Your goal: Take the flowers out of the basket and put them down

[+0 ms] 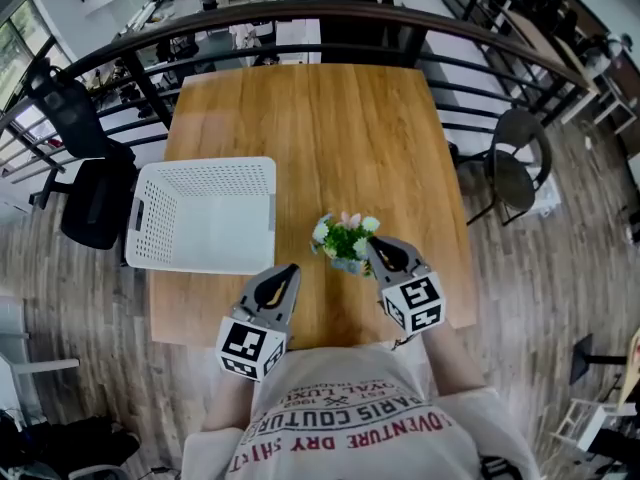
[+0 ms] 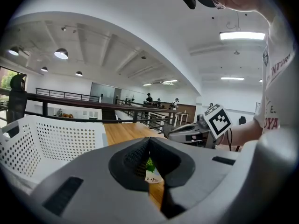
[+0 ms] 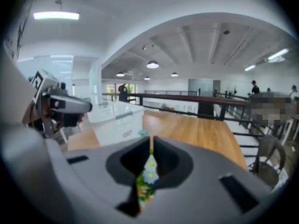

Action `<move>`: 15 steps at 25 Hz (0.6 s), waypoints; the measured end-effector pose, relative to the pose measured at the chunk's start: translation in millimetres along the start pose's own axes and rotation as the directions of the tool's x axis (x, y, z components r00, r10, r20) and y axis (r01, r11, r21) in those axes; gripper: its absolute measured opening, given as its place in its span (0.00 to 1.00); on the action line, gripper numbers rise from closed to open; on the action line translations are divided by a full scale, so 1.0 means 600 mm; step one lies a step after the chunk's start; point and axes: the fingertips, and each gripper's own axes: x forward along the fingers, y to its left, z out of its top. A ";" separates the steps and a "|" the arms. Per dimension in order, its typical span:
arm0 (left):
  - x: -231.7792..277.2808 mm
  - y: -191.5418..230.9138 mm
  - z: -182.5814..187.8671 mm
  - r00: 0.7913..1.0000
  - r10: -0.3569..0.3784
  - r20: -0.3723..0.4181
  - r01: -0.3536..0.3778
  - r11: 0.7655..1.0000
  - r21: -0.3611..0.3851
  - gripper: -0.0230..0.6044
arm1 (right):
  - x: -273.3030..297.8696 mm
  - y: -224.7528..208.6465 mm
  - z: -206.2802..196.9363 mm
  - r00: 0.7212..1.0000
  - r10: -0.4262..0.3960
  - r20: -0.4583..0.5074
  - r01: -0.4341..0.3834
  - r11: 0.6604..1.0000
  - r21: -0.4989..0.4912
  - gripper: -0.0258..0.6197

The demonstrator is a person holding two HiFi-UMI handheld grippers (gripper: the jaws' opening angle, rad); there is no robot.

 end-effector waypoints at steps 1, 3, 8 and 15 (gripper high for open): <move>-0.005 0.006 0.004 1.000 0.007 0.004 -0.007 1.000 0.005 0.08 | 0.002 0.004 0.010 1.000 0.002 0.012 -0.002 1.000 0.003 0.11; -0.017 0.018 0.013 1.000 0.021 0.015 -0.021 1.000 0.010 0.08 | 0.004 0.016 0.029 1.000 -0.007 0.030 0.007 1.000 -0.010 0.10; -0.046 0.054 0.042 0.997 0.055 0.047 -0.056 0.998 0.017 0.08 | 0.013 0.056 0.084 0.996 0.001 0.088 0.001 1.000 -0.021 0.09; -0.081 0.094 0.076 0.990 0.095 0.107 -0.100 0.994 0.034 0.08 | 0.015 0.111 0.152 0.981 0.011 0.192 0.005 0.996 -0.084 0.08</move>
